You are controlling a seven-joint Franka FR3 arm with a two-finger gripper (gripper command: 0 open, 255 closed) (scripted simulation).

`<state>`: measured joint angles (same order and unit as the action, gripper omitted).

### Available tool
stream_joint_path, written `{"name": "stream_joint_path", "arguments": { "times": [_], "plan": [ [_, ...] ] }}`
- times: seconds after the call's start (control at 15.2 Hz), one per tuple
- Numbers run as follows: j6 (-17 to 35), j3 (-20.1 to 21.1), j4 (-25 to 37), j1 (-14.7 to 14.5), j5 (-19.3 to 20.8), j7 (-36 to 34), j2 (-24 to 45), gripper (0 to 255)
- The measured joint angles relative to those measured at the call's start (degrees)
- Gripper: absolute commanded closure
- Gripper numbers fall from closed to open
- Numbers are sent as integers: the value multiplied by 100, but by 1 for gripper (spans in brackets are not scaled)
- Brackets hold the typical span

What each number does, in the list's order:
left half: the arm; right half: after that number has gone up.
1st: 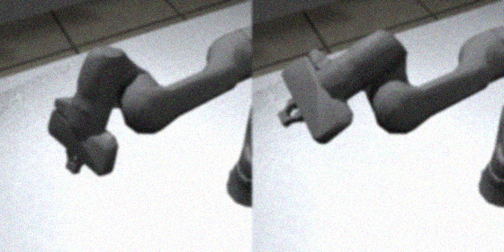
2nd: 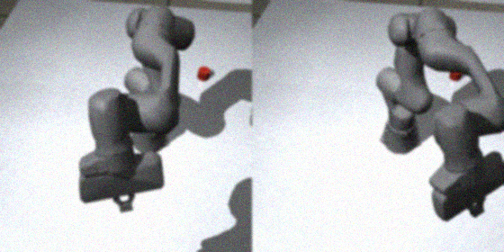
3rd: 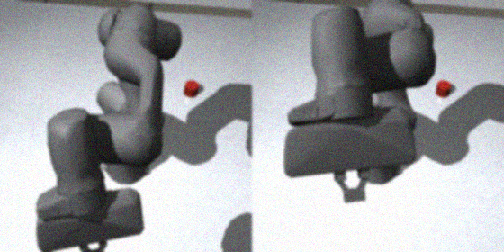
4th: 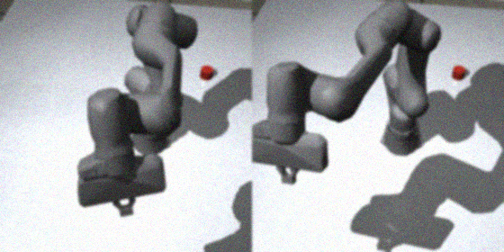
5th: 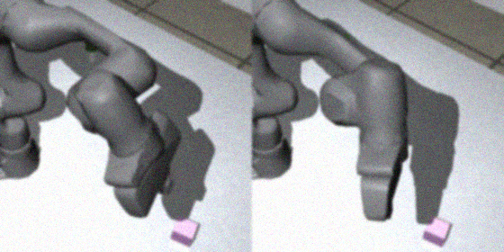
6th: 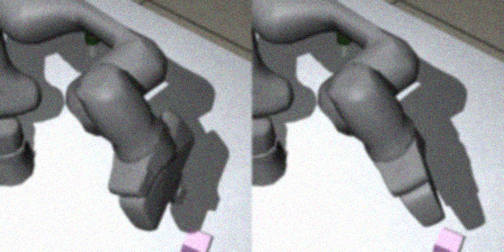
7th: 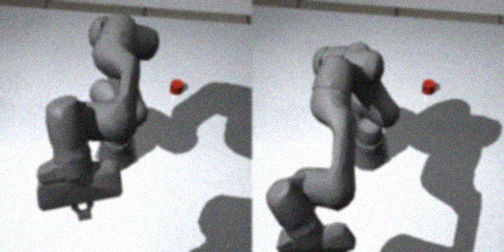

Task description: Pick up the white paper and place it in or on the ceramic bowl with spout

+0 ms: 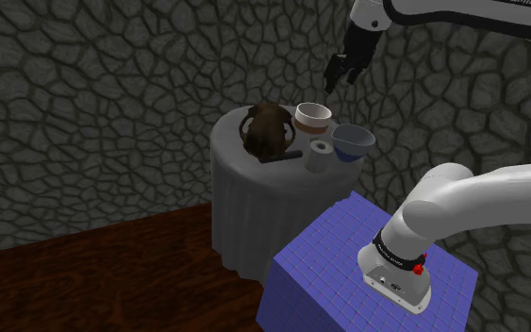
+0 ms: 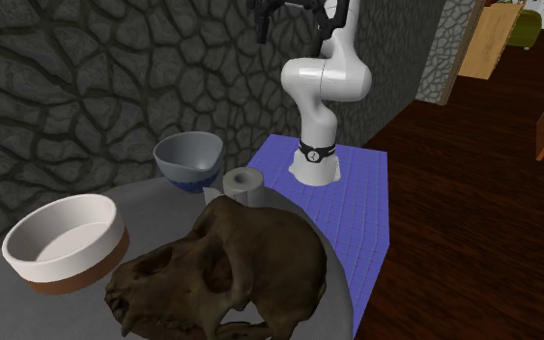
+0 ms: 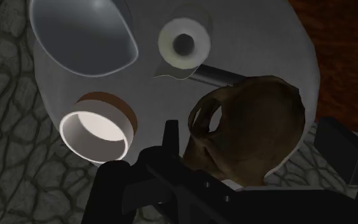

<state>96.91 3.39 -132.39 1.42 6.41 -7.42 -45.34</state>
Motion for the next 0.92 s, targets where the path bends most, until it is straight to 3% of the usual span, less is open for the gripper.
{"name": "stream_joint_path", "arguments": {
  "times": [0.26,0.92],
  "plan": [
    [315,-123,-310,19,30,87,62,0],
    [2007,-675,-1400,146,177,481,916,0]
  ]
}}
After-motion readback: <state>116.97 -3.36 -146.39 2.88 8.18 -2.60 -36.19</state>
